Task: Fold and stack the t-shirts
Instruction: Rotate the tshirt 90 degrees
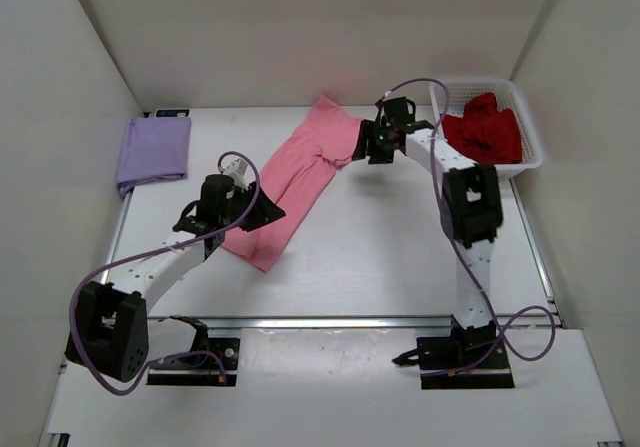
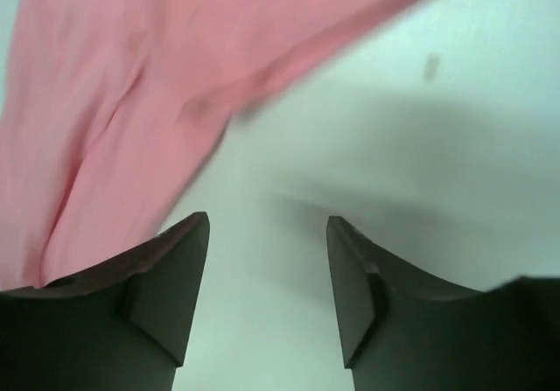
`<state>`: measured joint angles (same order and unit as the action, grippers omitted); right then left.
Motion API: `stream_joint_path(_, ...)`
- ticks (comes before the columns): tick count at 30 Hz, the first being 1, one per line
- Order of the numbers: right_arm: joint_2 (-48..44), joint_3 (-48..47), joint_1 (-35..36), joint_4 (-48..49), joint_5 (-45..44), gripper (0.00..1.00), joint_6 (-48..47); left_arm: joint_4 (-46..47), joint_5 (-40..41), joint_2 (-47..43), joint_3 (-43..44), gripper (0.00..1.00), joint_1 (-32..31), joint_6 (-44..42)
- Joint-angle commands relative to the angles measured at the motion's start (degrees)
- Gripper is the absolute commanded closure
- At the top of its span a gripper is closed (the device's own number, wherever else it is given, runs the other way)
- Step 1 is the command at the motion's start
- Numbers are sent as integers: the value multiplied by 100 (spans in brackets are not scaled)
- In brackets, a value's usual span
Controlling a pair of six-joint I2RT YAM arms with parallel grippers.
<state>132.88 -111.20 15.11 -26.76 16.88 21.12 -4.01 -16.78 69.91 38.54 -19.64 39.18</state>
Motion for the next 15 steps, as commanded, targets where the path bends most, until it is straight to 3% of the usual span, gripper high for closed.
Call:
stream_joint_path(1,-2571,1764,457,871,-416,44,-101,-389,-422,-4,-14,49,319,-182)
stream_joint_path(4,-3565,3417,781,1522,14,41,390,-539,-528,-143,-66,49,382,-235)
stream_joint_path(8,-3796,5139,1695,2840,158,44,1138,-800,-635,-337,99,51,251,-621)
stream_joint_path(12,-3481,5389,2565,3554,-271,52,1631,-1489,166,-592,505,74,-23,-1140)
stream_joint_path(14,-3216,5223,2803,3511,-562,54,1719,-1506,79,-916,400,73,318,-1044)
stream_joint_path(15,-3042,5144,2926,3598,-581,54,1841,-1506,34,-996,304,68,425,-1000)
